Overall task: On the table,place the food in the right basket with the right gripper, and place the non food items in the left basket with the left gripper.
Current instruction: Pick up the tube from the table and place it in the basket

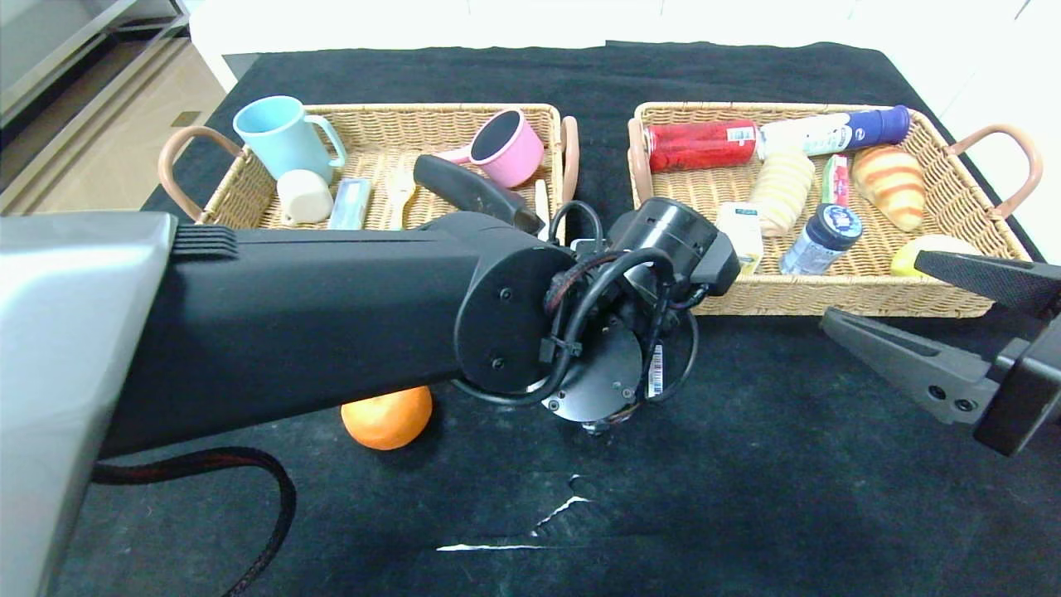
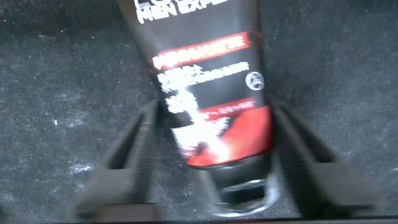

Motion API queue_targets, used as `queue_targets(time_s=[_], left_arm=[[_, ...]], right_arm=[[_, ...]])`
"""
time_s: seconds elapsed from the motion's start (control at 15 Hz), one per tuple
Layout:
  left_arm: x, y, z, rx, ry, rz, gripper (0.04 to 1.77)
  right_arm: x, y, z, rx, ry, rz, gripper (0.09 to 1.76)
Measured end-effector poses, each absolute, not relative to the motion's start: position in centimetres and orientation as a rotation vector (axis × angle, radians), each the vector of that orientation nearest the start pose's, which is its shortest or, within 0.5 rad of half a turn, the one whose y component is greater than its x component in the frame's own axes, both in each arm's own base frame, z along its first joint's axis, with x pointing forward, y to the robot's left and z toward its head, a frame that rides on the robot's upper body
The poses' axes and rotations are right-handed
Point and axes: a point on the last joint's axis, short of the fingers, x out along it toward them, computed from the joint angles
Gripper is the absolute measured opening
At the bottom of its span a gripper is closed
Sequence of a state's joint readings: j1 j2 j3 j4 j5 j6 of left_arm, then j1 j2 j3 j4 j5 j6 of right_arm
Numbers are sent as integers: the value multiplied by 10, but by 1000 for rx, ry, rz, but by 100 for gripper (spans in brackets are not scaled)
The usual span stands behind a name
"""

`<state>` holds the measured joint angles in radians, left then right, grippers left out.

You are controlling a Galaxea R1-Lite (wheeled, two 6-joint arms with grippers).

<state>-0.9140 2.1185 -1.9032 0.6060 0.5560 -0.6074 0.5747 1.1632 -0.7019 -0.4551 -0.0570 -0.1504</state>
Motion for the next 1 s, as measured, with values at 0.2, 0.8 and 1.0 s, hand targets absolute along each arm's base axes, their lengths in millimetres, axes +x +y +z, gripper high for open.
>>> queue_targets(time_s=[0.2, 0.8, 1.0], left_arm=[[261, -319, 218, -25, 679, -136, 87], [260, -320, 215, -15, 690, -135, 84], [259, -319, 215, -15, 693, -136, 84]], right_arm=[[148, 94, 264, -151, -28, 517, 171], [150, 96, 261, -155, -13, 518, 171], [151, 96, 260, -155, -9, 518, 171]])
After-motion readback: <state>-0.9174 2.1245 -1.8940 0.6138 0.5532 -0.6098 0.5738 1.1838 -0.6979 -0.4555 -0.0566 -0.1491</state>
